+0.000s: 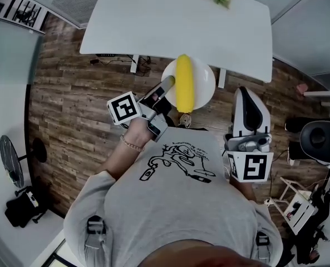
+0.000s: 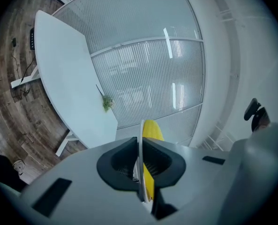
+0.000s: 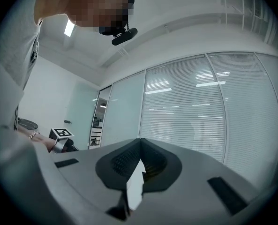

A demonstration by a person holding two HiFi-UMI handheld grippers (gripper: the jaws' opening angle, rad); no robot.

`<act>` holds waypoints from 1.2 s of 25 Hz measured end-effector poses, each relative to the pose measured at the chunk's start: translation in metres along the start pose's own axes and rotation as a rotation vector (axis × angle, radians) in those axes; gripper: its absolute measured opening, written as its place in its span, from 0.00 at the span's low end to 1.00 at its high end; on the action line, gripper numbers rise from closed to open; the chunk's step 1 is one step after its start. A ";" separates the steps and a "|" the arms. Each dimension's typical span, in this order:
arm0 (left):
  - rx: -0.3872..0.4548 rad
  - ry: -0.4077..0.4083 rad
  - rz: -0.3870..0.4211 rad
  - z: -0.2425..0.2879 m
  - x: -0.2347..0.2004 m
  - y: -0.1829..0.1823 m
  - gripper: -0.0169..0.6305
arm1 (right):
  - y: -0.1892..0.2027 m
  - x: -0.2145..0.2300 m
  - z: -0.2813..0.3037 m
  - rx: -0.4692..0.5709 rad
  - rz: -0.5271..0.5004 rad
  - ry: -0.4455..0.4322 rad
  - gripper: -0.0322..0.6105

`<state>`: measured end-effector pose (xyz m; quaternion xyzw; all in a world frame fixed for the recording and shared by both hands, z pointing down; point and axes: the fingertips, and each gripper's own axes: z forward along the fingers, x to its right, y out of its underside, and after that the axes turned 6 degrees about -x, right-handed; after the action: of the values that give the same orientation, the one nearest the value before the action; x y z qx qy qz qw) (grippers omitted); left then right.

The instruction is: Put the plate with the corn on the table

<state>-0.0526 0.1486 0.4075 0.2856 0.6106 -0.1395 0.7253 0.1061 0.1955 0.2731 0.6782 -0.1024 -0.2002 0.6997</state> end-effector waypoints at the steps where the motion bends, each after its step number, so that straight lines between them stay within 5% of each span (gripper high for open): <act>1: 0.004 -0.002 -0.004 0.003 -0.001 -0.002 0.08 | 0.000 0.003 0.002 -0.002 0.000 -0.002 0.06; 19: -0.018 0.007 -0.012 0.069 -0.010 -0.046 0.08 | 0.009 0.045 0.060 -0.018 -0.001 -0.014 0.06; 30: -0.028 0.007 -0.025 0.098 -0.019 -0.115 0.08 | -0.001 0.061 0.140 -0.020 -0.010 -0.017 0.06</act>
<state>-0.0414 -0.0033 0.4065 0.2681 0.6187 -0.1391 0.7252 0.1029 0.0424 0.2729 0.6698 -0.1030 -0.2107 0.7046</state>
